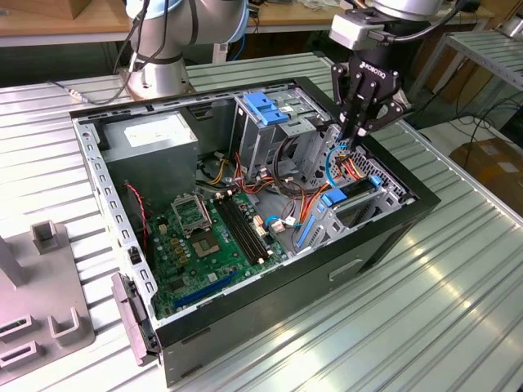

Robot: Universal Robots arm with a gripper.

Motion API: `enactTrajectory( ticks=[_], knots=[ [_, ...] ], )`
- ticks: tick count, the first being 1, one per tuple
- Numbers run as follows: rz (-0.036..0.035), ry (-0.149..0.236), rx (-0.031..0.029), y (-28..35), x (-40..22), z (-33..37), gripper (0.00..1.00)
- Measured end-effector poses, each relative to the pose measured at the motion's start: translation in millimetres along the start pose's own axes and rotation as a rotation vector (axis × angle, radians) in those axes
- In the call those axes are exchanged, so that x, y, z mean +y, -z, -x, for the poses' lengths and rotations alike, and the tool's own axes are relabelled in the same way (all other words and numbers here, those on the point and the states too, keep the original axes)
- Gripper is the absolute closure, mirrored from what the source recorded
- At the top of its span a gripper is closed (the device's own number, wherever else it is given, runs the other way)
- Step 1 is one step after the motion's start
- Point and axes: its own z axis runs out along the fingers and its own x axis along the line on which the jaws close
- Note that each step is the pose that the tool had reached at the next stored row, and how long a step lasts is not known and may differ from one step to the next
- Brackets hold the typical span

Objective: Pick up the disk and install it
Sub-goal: 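Insert the second disk wire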

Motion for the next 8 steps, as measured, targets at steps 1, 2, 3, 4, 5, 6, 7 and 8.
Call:
enactTrajectory(
  ticks=[1, 2, 3, 4, 5, 6, 7, 8],
  knots=[
    [0.0001, 0.000, 0.0050, -0.7, 0.0, 0.1, 0.77],
    [0.0001, 0.000, 0.0098, -1.4, 0.0, 0.2, 0.84],
    [0.0001, 0.000, 0.0118, -1.7, 0.0, 0.2, 0.89],
    [0.0001, 0.000, 0.0133, -1.9, 0.0, 0.2, 0.89],
    [0.0002, 0.000, 0.0142, -1.9, 0.0, 0.2, 0.89],
    [0.0002, 0.000, 0.0156, -2.0, 0.0, 0.2, 0.89],
    [0.0002, 0.000, 0.0166, -2.1, 0.0, 0.3, 0.89],
    [0.0001, 0.000, 0.0172, -2.1, 0.0, 0.3, 0.89]
  ],
)
